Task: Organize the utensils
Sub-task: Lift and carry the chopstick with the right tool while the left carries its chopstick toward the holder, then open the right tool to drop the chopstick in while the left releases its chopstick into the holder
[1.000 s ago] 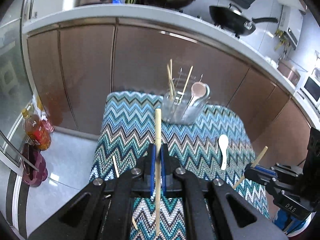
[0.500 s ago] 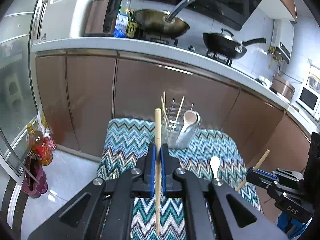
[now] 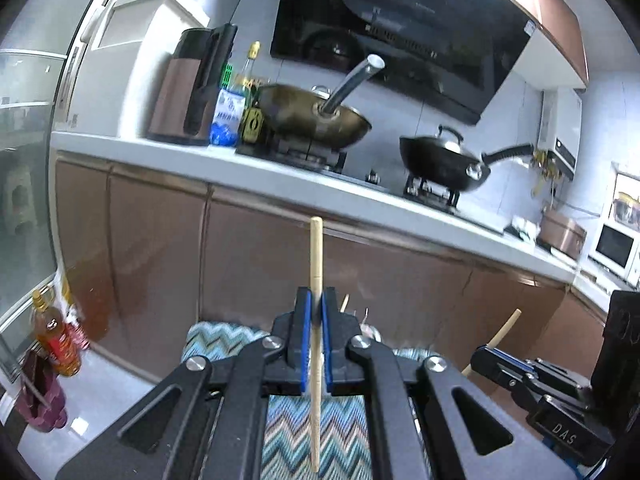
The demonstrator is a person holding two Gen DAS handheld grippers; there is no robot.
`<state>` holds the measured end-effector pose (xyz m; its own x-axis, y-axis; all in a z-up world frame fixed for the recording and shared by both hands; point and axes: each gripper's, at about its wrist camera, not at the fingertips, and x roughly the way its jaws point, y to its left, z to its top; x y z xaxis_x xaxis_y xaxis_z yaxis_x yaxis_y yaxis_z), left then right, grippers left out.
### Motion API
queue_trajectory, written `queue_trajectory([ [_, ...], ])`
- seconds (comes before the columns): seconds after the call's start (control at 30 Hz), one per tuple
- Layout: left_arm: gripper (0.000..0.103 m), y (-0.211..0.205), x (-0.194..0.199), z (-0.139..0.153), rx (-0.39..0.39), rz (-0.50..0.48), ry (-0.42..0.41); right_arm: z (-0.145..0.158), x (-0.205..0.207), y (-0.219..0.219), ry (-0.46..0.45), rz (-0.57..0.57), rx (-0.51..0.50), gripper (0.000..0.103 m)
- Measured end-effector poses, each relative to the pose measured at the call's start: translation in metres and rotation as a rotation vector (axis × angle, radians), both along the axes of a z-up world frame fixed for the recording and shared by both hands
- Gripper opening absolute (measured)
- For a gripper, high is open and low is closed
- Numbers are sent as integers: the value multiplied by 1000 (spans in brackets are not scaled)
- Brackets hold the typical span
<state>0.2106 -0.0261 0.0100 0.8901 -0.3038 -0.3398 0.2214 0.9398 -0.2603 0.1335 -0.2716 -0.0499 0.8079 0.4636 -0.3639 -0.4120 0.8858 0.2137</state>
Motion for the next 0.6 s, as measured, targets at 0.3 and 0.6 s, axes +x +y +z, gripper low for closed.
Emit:
queue_trajectory([
  [0.3, 5, -34, 88, -4, -36, 45, -84, 7, 79, -8, -101, -42, 39, 5],
  [0.6, 5, -64, 163, -48, -10, 91, -64, -30, 145, 1, -78, -63, -24, 5],
])
